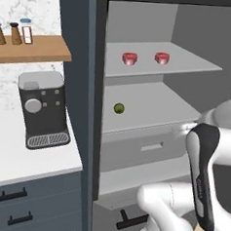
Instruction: Place one lime and one steak in each tupperware on the nearby counter, to pack two identical lunches.
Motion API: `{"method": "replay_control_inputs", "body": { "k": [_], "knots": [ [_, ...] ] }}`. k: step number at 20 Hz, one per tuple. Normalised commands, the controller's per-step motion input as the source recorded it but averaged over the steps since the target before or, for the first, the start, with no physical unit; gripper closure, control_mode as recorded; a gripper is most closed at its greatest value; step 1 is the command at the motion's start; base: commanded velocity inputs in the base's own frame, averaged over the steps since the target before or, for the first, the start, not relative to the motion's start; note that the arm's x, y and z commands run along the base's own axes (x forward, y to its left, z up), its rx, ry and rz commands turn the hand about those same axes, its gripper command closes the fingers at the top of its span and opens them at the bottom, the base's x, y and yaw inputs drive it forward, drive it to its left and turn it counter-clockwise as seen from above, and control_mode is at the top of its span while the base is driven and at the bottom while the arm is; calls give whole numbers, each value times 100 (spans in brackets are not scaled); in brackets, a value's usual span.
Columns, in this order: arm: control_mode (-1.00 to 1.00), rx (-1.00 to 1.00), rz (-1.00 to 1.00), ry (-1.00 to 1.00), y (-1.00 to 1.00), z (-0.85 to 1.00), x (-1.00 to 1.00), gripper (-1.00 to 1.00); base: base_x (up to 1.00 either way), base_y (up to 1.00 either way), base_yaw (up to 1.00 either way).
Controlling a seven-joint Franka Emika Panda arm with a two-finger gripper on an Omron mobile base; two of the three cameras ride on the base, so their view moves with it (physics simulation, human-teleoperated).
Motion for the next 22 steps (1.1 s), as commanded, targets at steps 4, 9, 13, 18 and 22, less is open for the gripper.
{"method": "replay_control_inputs", "body": {
  "k": [4,9,13,18,22],
  "knots": [
    [-100,-1,23,-34,36,57,28,-100,0,0,0],
    [-100,-2,12,-2,37,43,45,-100,0,0,0],
    [-100,-8,3,35,45,0,35,-100,0,0,0],
    [-100,-2,6,10,29,-8,12,-100,0,0,0],
    [-100,0,0,3,15,-33,45,-100,0,0,0]
  ]
}}
